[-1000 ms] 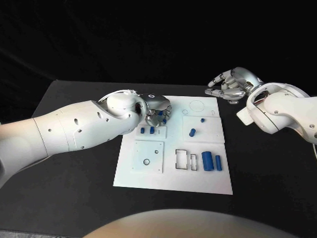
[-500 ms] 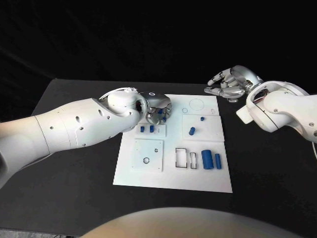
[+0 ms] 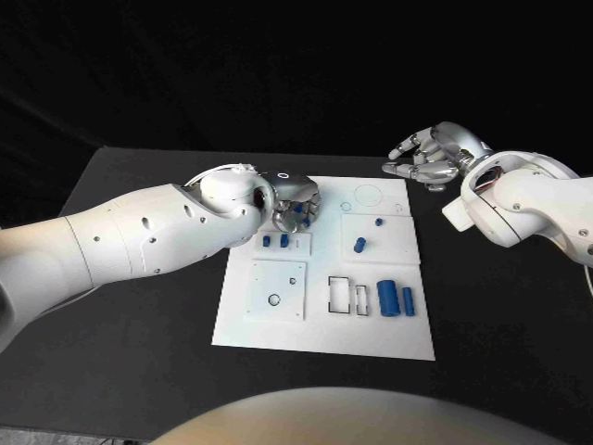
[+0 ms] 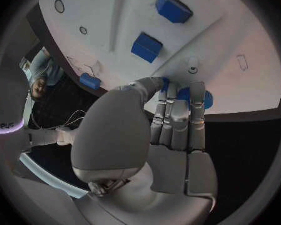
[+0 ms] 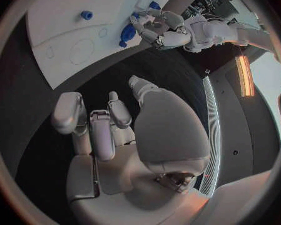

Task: Assemble the parts on the task board

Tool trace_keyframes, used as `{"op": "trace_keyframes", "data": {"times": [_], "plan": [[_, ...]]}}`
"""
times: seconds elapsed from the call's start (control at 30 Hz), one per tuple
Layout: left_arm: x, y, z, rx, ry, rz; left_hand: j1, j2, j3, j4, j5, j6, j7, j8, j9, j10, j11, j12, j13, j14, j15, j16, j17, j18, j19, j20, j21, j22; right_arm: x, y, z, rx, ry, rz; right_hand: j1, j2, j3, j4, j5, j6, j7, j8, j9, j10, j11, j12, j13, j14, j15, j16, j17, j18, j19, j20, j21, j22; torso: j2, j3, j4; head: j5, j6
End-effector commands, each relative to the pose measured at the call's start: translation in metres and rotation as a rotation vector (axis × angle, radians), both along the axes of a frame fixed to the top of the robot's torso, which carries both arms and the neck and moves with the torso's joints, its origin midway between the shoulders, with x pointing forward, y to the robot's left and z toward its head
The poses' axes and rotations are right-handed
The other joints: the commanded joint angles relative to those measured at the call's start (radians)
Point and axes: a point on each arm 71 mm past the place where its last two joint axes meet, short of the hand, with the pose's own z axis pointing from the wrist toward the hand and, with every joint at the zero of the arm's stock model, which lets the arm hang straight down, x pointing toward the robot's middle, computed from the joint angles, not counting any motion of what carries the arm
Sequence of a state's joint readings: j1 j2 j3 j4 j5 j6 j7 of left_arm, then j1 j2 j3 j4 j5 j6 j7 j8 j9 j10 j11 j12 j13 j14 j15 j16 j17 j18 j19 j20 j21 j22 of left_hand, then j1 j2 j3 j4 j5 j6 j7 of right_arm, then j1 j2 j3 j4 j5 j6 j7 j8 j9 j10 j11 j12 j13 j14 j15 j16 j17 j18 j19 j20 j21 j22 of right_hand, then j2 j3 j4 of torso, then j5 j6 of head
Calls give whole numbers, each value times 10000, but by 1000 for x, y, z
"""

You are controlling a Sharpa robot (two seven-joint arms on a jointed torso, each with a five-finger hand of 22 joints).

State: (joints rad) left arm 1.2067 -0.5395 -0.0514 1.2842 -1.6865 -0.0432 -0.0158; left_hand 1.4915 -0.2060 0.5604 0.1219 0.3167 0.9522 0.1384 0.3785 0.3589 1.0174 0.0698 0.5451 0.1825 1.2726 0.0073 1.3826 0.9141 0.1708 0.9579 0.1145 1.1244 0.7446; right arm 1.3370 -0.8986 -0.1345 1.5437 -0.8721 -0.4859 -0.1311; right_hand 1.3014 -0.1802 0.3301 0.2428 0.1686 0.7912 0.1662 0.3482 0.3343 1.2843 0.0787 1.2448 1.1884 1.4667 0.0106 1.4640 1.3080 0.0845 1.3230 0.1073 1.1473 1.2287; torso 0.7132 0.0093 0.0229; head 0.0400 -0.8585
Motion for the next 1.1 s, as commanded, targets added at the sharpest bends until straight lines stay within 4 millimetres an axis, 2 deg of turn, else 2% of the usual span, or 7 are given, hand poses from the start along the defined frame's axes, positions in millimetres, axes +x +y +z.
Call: {"op": "trace_keyframes", "data": {"times": [0.03,0.37,0.53,0.67,0.8,0.97,1.1], "plan": [[-1,0,0,-206,-158,-119,27,50,24,-89,-46,34,10,-90,22,62,16,-81,-7,83,-17,40,-16,54,55,-7,63,24,0,1,0,-17,-30,104,-92,-11,23,13,-9,-34,-22,52,-10,-72,-2,-60,1,548,-67,-40,696,204,-53,21,-47,-11,0,3,1,-31,19],[-4,3,8,-666,-411,-323,-252,-41,6,-61,-96,90,12,-210,59,175,32,-307,-44,205,5,109,108,20,126,13,175,192,0,1,-1,4,-37,91,-97,0,32,13,-8,-23,-25,67,-8,-80,-4,-69,-8,544,-69,-49,684,205,-55,20,-53,-13,-14,-8,17,22,82],[-9,9,18,-1142,-489,-317,-286,-76,-3,-69,-97,94,7,-235,66,198,31,-350,-50,240,4,130,153,11,166,15,204,244,-1,1,-2,9,-13,76,-97,0,32,13,-8,-23,-25,67,-8,-80,-4,-69,-8,544,-69,-49,684,205,-55,20,-53,-13,-21,-11,15,38,112],[-12,20,27,-1453,-463,-156,-308,-88,-7,-65,-96,100,7,-245,70,209,33,-369,-53,253,5,138,169,3,196,16,225,284,-1,-1,-3,-12,-6,45,-102,13,43,14,-7,-18,-27,79,-8,-90,-6,-81,-22,543,-71,-51,684,207,-60,18,-65,-20,-26,-5,30,46,156],[-13,34,31,-1512,-309,104,-329,-94,-8,-63,-96,122,4,-249,79,235,31,-389,-54,266,4,145,177,-8,233,19,250,331,-1,-3,-3,-29,4,1,-102,13,43,14,-7,-18,-27,79,-8,-90,-6,-81,-22,543,-71,-51,684,207,-60,18,-65,-20,-43,-10,70,74,168],[-11,49,30,-1434,-2,417,-339,-95,-6,-65,-94,140,-1,-253,87,256,27,-405,-54,258,3,138,143,-7,232,20,248,328,-1,-3,-5,-36,31,-5,-102,13,43,14,-7,-18,-27,79,-8,-90,-6,-81,-22,543,-71,-51,684,207,-60,18,-65,-20,-47,-11,113,69,163],[-9,59,27,-1350,181,623,-338,-97,-2,-68,-89,139,-1,-258,87,257,27,-413,-55,253,2,134,127,-3,222,20,240,314,-2,-3,-6,-39,58,-9,-102,13,43,14,-7,-18,-27,79,-8,-90,-6,-81,-22,543,-71,-51,684,207,-60,18,-65,-20,-52,-26,119,54,120]]}}
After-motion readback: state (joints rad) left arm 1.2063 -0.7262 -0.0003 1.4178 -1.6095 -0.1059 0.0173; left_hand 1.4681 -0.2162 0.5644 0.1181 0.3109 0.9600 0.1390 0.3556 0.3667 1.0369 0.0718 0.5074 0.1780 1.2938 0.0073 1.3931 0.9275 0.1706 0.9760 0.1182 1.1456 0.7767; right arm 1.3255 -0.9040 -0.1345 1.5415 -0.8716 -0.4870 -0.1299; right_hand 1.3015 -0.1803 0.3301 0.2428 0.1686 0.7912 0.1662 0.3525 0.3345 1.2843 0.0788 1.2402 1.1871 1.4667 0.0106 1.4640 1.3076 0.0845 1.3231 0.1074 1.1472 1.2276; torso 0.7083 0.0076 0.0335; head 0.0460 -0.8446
